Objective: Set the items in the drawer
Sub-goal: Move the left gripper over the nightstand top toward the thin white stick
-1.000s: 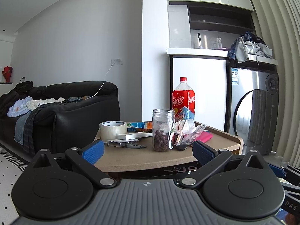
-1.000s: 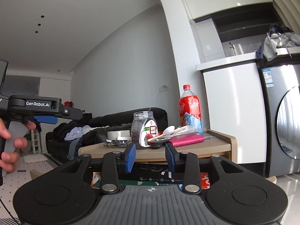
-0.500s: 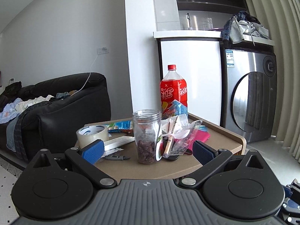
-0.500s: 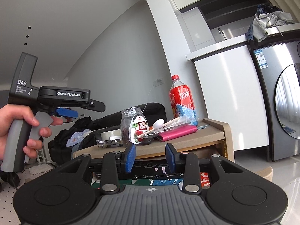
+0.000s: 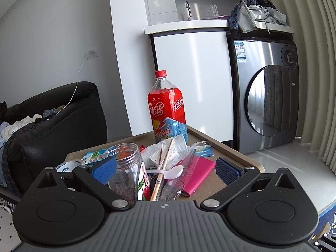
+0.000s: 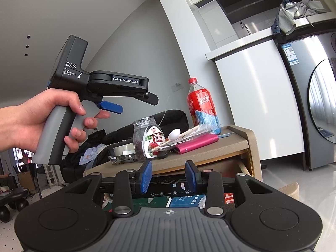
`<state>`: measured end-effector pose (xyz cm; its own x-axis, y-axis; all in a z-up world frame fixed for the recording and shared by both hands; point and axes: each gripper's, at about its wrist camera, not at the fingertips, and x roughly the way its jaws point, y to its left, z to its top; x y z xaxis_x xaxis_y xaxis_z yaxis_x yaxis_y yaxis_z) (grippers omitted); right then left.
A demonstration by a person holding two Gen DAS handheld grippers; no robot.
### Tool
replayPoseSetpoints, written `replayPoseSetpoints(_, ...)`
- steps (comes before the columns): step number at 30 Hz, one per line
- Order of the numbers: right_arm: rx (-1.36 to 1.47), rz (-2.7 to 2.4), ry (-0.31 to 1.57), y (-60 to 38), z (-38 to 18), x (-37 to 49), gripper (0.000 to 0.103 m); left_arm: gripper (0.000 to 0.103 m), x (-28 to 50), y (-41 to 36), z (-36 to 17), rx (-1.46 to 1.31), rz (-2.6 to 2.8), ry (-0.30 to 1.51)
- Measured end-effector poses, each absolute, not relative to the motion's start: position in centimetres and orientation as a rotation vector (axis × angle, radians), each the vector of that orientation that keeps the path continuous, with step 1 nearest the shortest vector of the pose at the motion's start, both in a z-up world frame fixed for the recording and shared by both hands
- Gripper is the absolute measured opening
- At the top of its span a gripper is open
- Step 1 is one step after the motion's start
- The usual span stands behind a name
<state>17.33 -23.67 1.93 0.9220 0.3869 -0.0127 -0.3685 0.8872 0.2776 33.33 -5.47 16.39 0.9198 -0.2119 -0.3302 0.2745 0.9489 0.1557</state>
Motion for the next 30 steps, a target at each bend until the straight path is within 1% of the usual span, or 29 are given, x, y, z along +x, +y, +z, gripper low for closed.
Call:
replayPoseSetpoints(19,0.295,0.417,0.117,-24.5,2.0,18.2,0.039,0.103,39.7,-10.0,17.7,0.315,-0.272,0.354)
replayPoseSetpoints(25,0.287,0.419,0.122,-24.5,2.0,18.2,0.039,0.103,42.5,-10.4,16.8,0.346,-0.279,0.403)
replayPoseSetpoints(30,0.349,0.474,0.142,-25.5,2.2,18.5,0.039,0.103,44.9,-11.1,16.2,0.359,-0.289,0.447)
